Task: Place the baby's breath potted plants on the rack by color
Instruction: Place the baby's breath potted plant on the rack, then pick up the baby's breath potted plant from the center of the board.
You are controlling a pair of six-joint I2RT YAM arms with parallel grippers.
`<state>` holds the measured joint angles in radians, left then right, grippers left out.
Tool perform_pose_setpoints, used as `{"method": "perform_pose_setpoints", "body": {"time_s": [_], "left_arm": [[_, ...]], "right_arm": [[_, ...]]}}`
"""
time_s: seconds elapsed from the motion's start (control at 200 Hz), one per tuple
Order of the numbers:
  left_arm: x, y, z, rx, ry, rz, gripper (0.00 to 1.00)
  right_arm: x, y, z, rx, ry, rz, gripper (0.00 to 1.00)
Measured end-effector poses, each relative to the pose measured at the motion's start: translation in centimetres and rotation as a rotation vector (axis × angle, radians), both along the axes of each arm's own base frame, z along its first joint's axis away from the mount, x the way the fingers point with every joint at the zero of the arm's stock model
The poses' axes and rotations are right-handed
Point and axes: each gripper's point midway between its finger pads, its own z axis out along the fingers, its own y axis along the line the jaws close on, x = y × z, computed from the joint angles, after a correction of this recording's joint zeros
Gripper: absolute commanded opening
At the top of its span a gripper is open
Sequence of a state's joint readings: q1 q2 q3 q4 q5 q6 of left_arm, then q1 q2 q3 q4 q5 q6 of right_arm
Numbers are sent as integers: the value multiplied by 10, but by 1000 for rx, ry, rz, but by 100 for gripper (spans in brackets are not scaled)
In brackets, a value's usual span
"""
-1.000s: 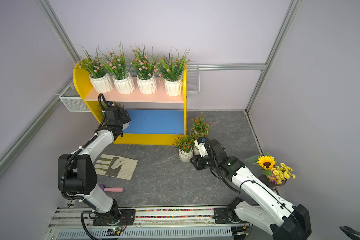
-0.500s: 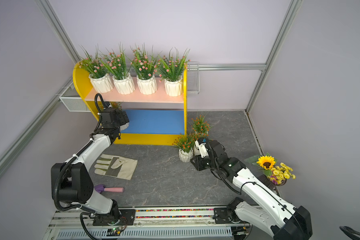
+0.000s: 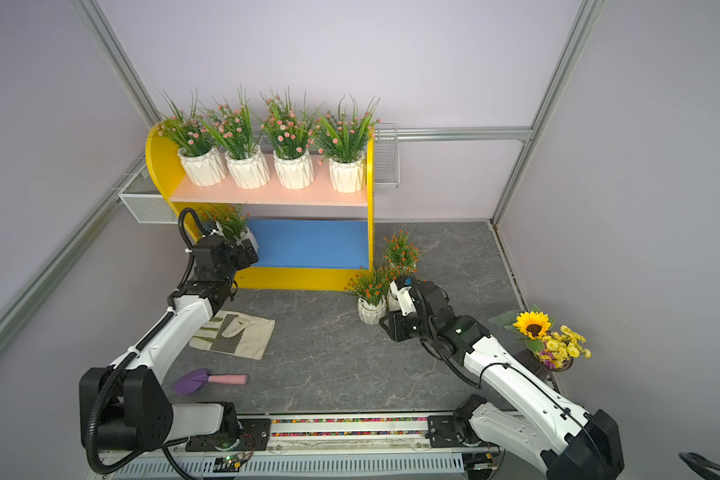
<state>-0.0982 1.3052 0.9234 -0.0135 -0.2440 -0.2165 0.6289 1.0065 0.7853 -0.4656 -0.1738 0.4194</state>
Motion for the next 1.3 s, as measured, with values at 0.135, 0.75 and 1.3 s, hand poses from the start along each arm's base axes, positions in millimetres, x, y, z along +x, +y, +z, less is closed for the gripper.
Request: {"method": "perform_pose_setpoints", "body": {"time_s": [0.135, 0.75, 1.3], "left_arm": [[-17, -5, -9, -46, -3, -22, 97], [-94, -126, -52, -148, -27, -395, 96], [-147, -212, -108, -77, -67, -783, 94]], "right_arm": [[5, 1, -7, -14, 9, -7, 47], [42, -1, -65, -151, 61, -100, 37], [76, 2, -77, -229, 22, -159, 32]]}}
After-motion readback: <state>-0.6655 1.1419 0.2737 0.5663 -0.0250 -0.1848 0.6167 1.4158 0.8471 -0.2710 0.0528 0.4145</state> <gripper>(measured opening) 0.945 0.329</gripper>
